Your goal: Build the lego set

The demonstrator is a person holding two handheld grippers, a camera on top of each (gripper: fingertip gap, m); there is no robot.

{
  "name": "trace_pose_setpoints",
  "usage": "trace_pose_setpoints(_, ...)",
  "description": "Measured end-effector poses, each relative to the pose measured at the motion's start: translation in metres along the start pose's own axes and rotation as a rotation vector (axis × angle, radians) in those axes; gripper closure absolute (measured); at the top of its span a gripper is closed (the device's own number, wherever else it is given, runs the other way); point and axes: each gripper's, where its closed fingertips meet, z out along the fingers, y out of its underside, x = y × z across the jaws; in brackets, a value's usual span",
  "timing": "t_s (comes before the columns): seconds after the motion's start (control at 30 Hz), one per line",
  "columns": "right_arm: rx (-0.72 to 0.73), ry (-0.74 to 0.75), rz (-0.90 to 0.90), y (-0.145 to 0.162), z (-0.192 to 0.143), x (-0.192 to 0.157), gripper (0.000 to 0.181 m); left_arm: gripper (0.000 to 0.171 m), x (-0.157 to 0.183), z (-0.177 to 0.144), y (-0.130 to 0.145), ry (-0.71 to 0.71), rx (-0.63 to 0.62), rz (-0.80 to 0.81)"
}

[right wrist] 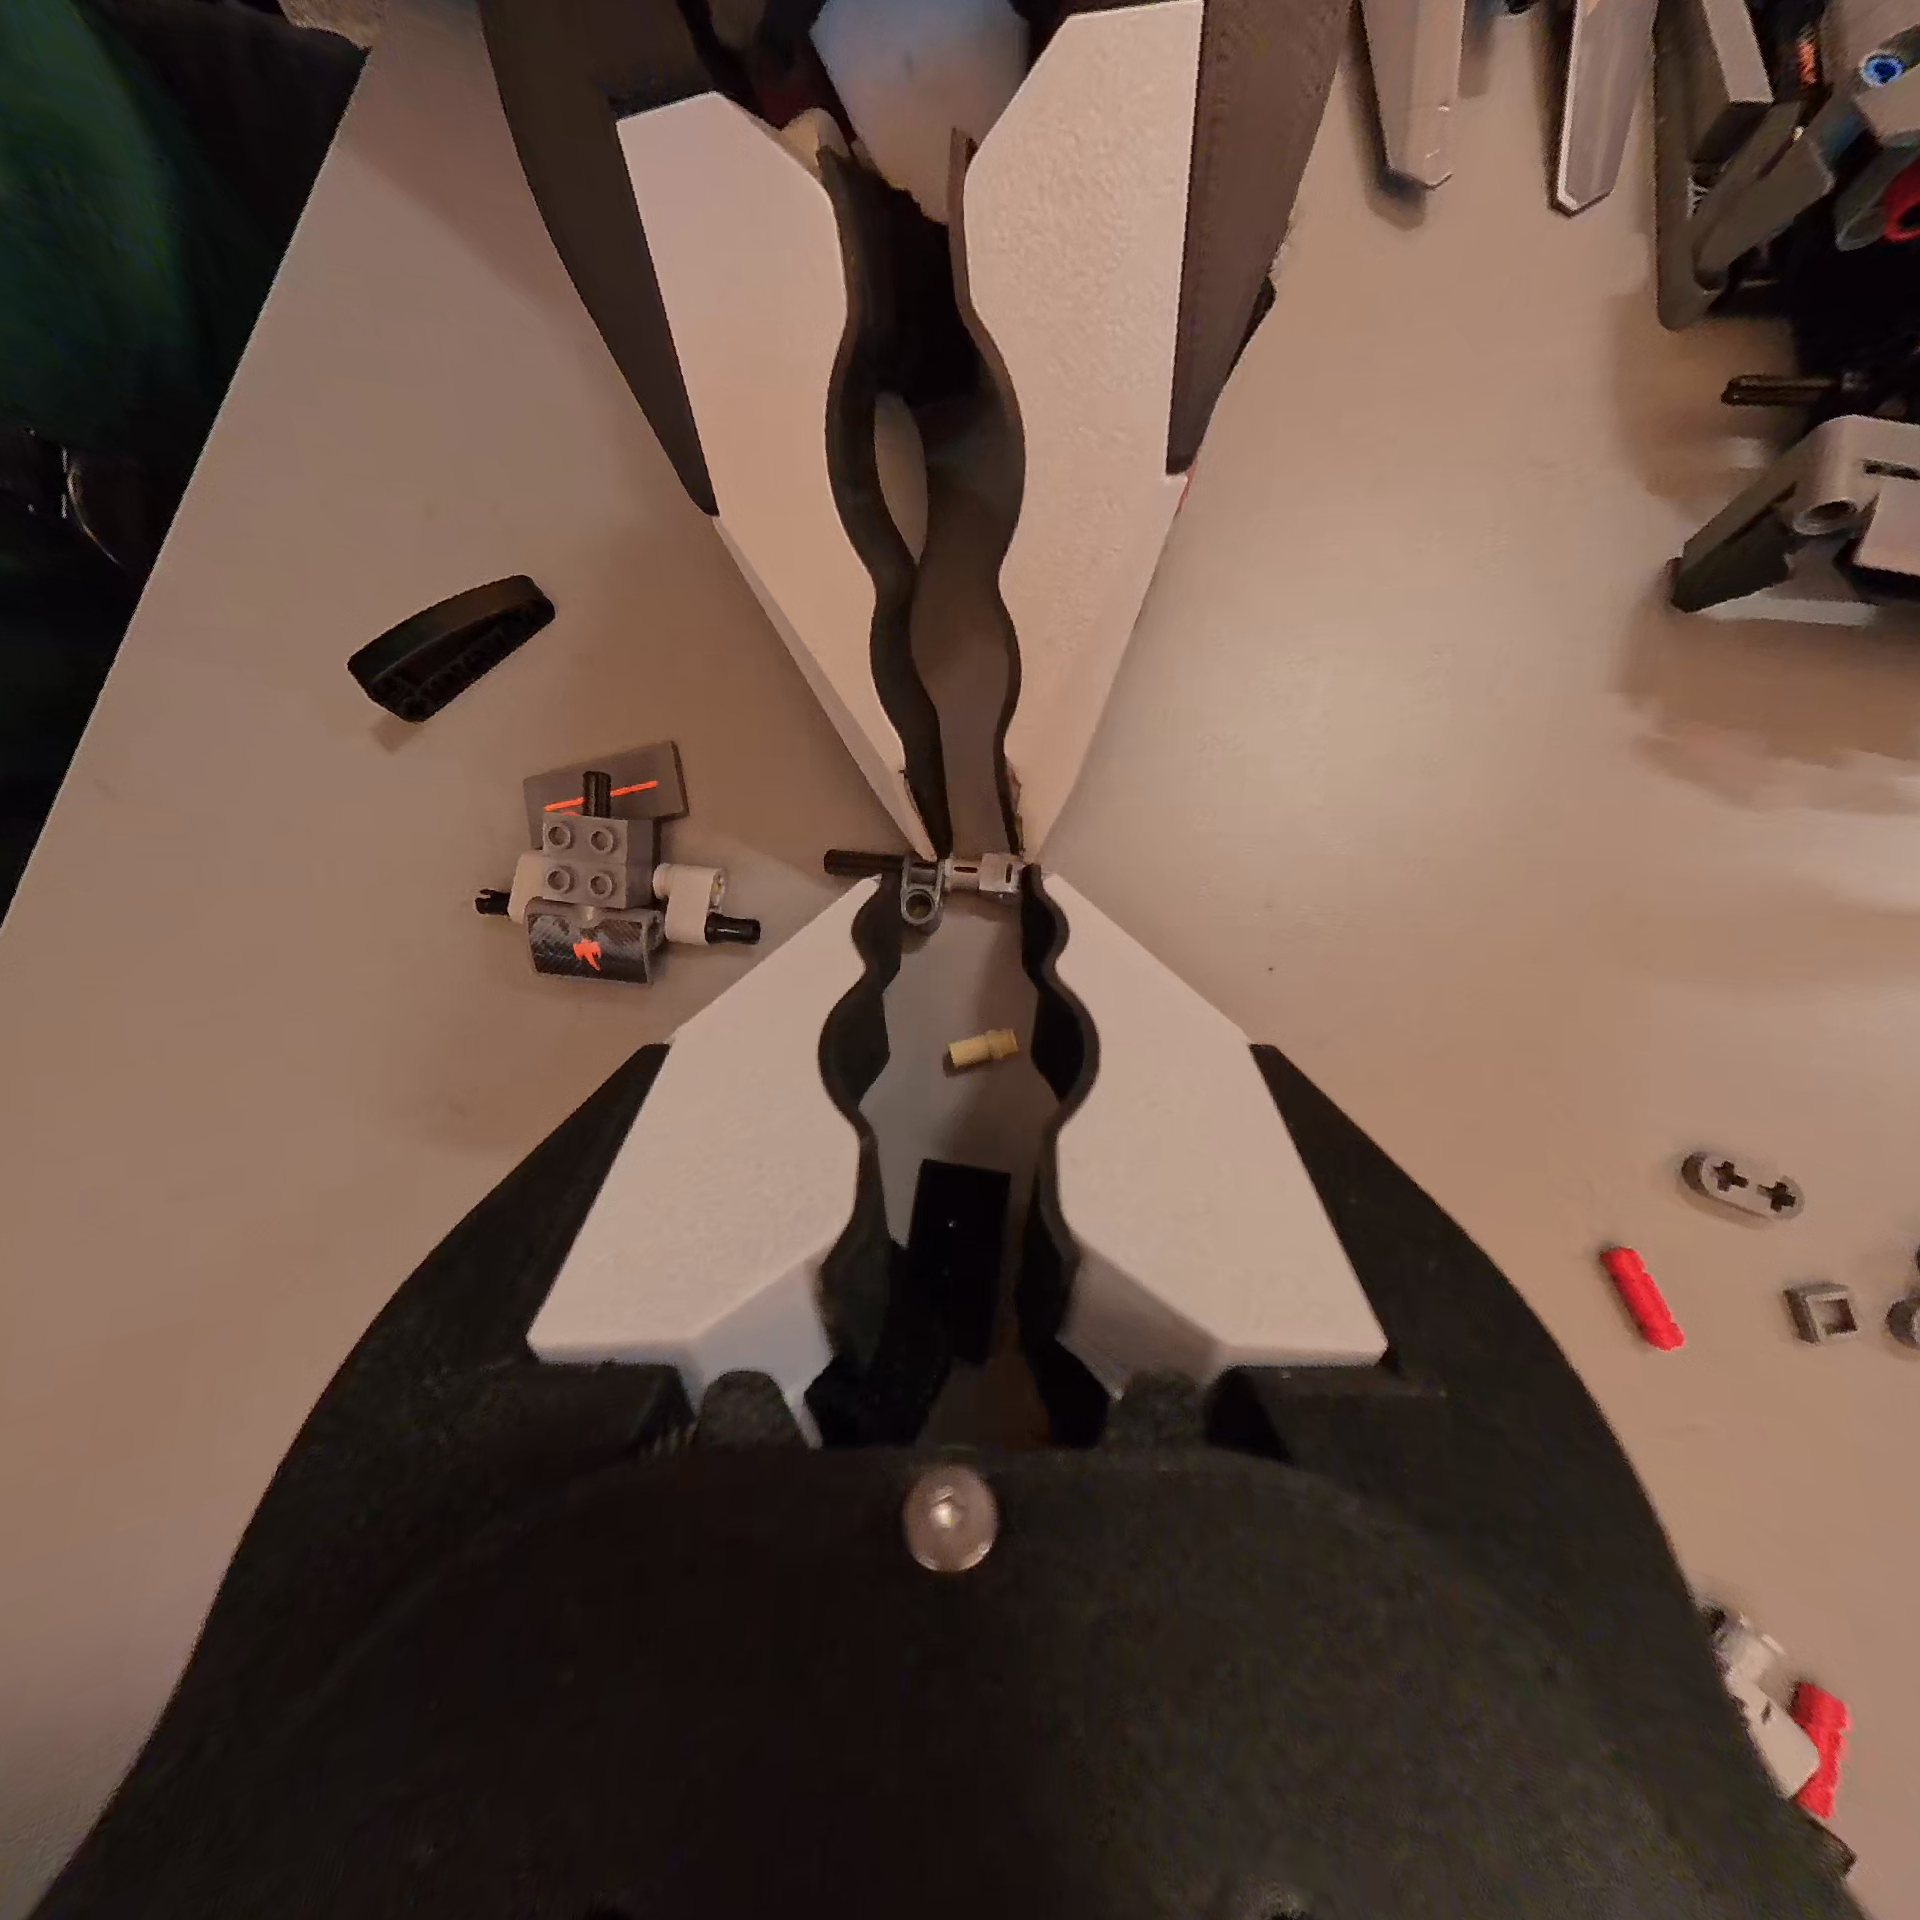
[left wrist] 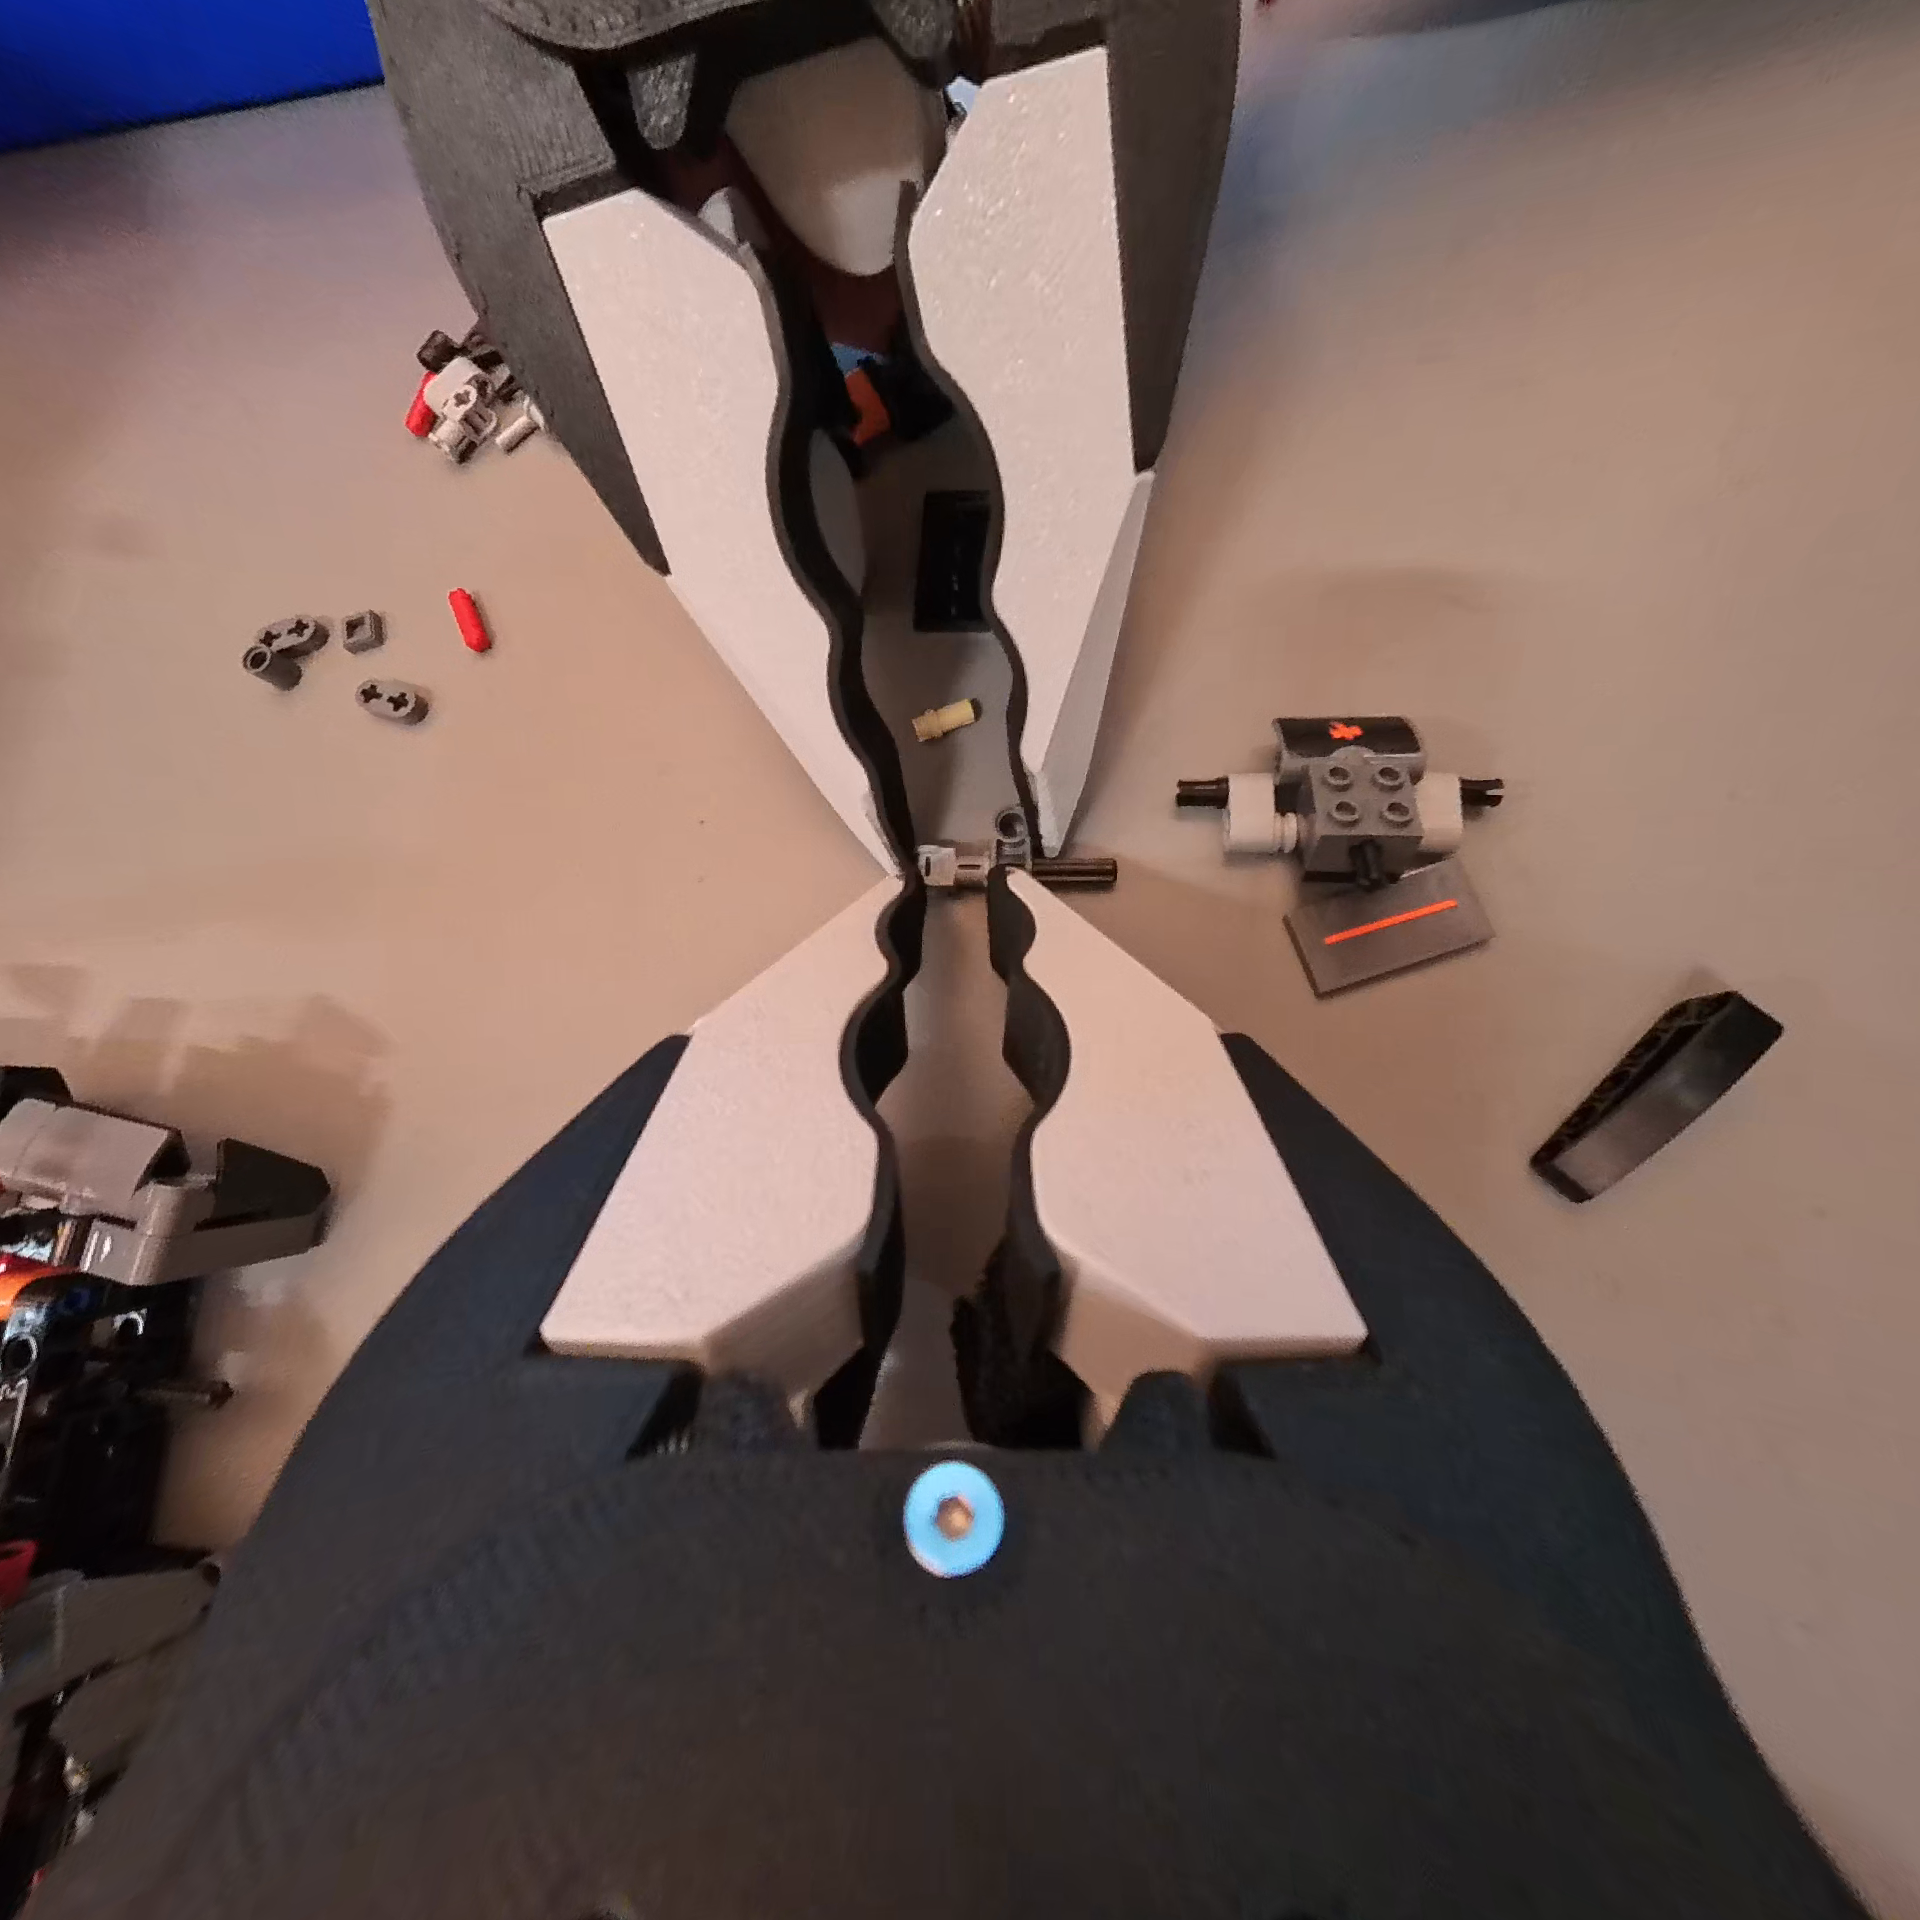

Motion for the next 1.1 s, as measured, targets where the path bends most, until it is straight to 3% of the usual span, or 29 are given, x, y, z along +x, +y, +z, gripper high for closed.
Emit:
trace_pose_setpoints(0.27, 0.006, 0.036, -0.008, -0.002, -0.004, 0.005, 0.160, 0.156, -0.001, -0.003, -0.008, -0.014, 0.029, -0.038)
trace_pose_setpoints(0.47, 0.053, 0.137, 0.004, -0.011, -0.028, 0.015, 0.160, 0.146, -0.013, -0.028, -0.018, -0.066, 0.115, -0.116)
trace_pose_setpoints(0.73, 0.132, 0.354, -0.036, -0.060, -0.059, 0.014, 0.160, 0.143, -0.008, -0.065, -0.034, -0.042, 0.322, -0.293)
trace_pose_setpoints(0.9, 0.170, 0.470, -0.054, -0.091, -0.063, 0.002, 0.160, 0.143, 0.001, -0.084, -0.046, 0.042, 0.484, -0.394)
trace_pose_setpoints(1.1, 0.182, 0.567, -0.049, -0.114, -0.059, -0.009, 0.160, 0.150, 0.011, -0.099, -0.054, 0.130, 0.587, -0.441)
